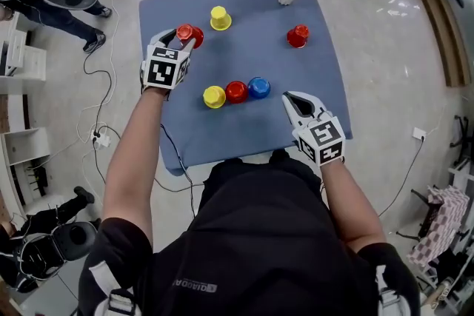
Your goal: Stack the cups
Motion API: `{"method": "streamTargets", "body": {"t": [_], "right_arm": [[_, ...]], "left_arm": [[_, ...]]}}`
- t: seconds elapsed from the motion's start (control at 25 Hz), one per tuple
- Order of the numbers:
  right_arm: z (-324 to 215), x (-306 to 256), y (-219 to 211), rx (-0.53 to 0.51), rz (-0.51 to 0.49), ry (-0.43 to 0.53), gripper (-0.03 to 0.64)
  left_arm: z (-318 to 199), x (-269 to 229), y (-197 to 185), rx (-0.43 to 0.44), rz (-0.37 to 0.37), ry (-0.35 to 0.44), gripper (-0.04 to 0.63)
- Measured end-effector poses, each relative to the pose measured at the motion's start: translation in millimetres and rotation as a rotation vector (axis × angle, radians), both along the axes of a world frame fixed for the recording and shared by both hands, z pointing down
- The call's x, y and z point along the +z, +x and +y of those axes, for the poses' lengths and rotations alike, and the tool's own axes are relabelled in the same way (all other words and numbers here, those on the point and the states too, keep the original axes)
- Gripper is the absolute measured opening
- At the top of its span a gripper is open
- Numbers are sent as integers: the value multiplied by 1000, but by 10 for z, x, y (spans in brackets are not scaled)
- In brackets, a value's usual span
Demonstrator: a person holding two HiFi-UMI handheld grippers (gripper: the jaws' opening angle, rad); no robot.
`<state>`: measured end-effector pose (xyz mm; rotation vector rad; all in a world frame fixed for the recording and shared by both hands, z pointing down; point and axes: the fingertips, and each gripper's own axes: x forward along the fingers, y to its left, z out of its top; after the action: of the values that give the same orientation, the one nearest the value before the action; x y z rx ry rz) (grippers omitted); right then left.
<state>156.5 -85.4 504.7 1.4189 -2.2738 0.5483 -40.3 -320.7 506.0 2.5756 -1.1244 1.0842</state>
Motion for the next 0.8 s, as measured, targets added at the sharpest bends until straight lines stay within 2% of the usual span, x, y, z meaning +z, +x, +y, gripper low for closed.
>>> {"method": "streamTargets", "body": {"t": [0.2, 0.36, 0.6, 0.8], "right_arm": [[14, -6, -61, -37, 2, 10, 3], [46, -38, -78, -59, -3, 20, 3], [103, -36, -38, -69, -14, 22, 2], [147, -19, -31, -75, -21, 21, 3]], "left_arm": [[422, -284, 81, 49, 12, 13, 219], [748, -377, 134, 56, 32, -12, 219], [1232, -274, 251, 36, 61, -82, 219], [1493, -112, 350, 60, 25, -102, 219]]}}
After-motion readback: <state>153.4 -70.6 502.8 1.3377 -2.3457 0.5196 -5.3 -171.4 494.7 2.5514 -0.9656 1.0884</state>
